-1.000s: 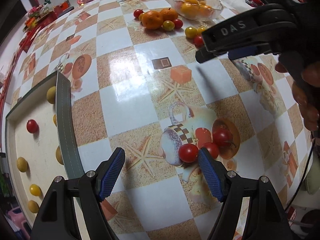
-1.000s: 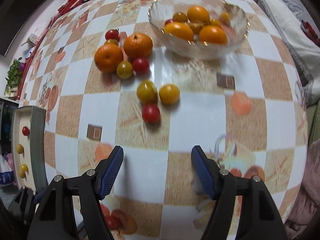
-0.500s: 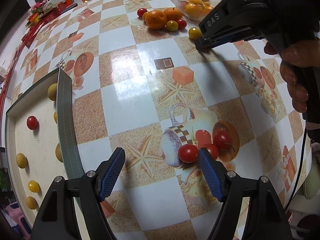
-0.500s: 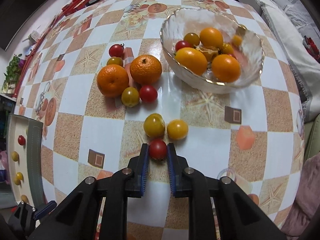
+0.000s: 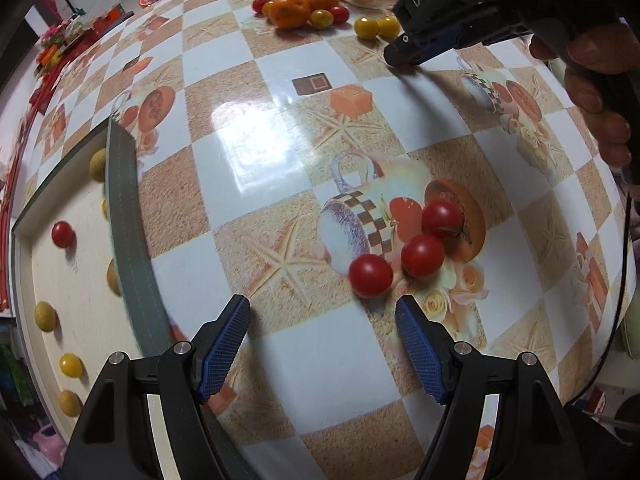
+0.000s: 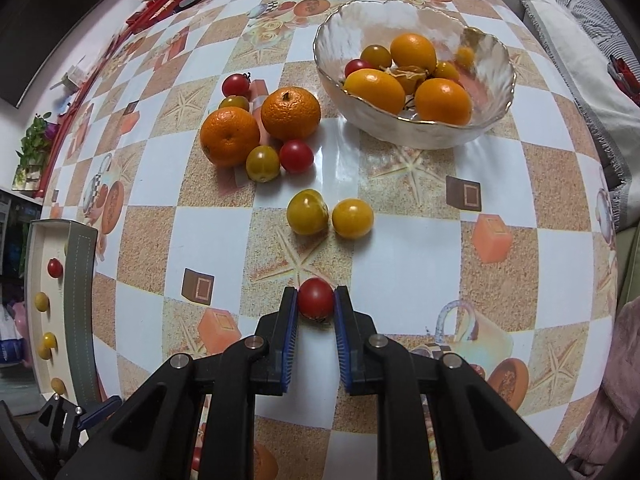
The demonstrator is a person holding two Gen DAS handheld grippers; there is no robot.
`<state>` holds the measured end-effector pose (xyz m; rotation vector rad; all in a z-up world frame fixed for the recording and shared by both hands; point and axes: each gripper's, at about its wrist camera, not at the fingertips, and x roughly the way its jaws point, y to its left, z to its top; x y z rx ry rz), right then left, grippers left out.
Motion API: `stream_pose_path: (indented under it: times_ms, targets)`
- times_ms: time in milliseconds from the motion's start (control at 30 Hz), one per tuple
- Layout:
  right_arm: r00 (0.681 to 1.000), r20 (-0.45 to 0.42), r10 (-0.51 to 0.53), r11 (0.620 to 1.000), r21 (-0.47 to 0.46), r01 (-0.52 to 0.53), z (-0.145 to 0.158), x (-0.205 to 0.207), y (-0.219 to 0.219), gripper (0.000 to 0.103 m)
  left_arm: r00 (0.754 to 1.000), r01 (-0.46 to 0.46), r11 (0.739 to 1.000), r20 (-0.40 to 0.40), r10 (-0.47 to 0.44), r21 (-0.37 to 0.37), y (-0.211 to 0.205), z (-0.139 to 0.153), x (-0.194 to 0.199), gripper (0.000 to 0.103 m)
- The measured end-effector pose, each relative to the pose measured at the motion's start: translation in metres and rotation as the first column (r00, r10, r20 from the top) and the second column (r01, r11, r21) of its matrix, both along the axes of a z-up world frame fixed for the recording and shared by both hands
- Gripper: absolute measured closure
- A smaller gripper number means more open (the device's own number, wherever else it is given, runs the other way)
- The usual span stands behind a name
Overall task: Organize fruits
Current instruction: 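Grasp another red cherry tomato with the left tool while the right tool holds its tomato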
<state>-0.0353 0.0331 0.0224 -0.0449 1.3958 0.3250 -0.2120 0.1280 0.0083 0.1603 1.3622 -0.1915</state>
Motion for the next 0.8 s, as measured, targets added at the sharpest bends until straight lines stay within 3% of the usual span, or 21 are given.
stream_pose_path:
  times_ms: [100, 133, 200, 333, 400, 567, 800]
  targets:
    - [1.0, -0.001, 0.001, 1.0, 0.0, -0.001, 0.0, 0.0, 0.001, 0.083, 1.0, -0.01, 1.0, 0.009, 0.011, -0.019, -0.005, 0.001, 0.008, 0.028]
    - [1.0, -0.001, 0.0, 1.0, 0.0, 0.0, 0.0, 0.001, 0.002, 0.083, 1.0, -0.01, 1.0, 0.016, 0.011, -0.024, -0.007, 0.002, 0.009, 0.036]
    - [1.0, -0.002, 0.001, 1.0, 0.002, -0.001, 0.0, 0.0, 0.001, 0.083, 1.0, -0.007, 1.0, 0.011, 0.007, -0.018, -0.012, 0.002, 0.012, 0.043]
    - [1.0, -0.008, -0.002, 1.0, 0.013, 0.002, 0.001, -0.003, -0.003, 0.083, 1.0, -0.006, 1.0, 0.015, 0.006, -0.027, -0.017, 0.004, 0.013, 0.073]
    - [1.0, -0.01, -0.002, 1.0, 0.024, 0.003, 0.002, -0.005, -0.005, 0.083, 1.0, -0.022, 0.999, 0.007, 0.022, -0.045, -0.016, 0.005, 0.016, 0.081]
    - [1.0, -0.01, -0.011, 0.997, 0.076, 0.011, 0.011, -0.015, -0.013, 0.083, 0.993, -0.112, 0.986, -0.038, 0.108, -0.125, 0.0, 0.007, 0.022, 0.081]
    - [0.999, -0.034, -0.03, 0.995, 0.096, 0.033, 0.018, -0.034, -0.024, 0.083, 0.984, -0.176, 0.97, -0.058, 0.169, -0.166, 0.023, 0.006, 0.025, 0.081]
